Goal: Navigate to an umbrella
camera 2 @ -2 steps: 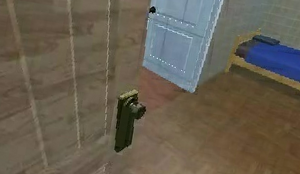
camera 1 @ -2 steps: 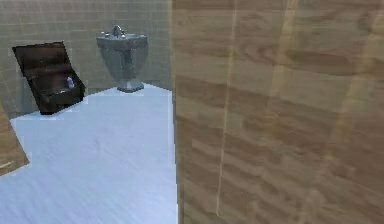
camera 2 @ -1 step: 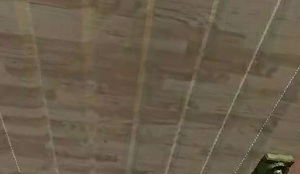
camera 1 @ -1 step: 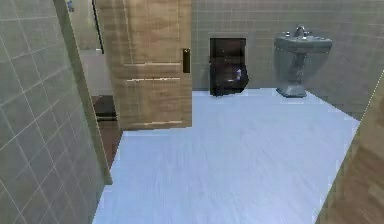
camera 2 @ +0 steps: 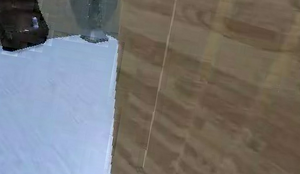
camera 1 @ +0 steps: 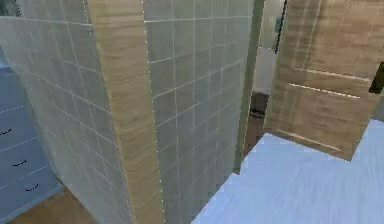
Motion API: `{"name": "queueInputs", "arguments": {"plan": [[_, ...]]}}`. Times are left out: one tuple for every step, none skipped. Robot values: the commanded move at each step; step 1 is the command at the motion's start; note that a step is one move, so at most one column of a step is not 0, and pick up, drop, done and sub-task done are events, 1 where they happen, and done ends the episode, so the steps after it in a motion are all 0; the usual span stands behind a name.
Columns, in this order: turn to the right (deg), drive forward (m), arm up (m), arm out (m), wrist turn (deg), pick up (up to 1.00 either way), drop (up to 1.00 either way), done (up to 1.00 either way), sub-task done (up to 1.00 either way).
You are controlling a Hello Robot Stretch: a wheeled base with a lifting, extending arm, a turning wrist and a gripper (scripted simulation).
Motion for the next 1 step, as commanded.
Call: {"name": "queueInputs", "arguments": {"plan": [[-45.0,0.00,0.00,0.00,0.0,0.00,0.00,0.00,0.00]]}}
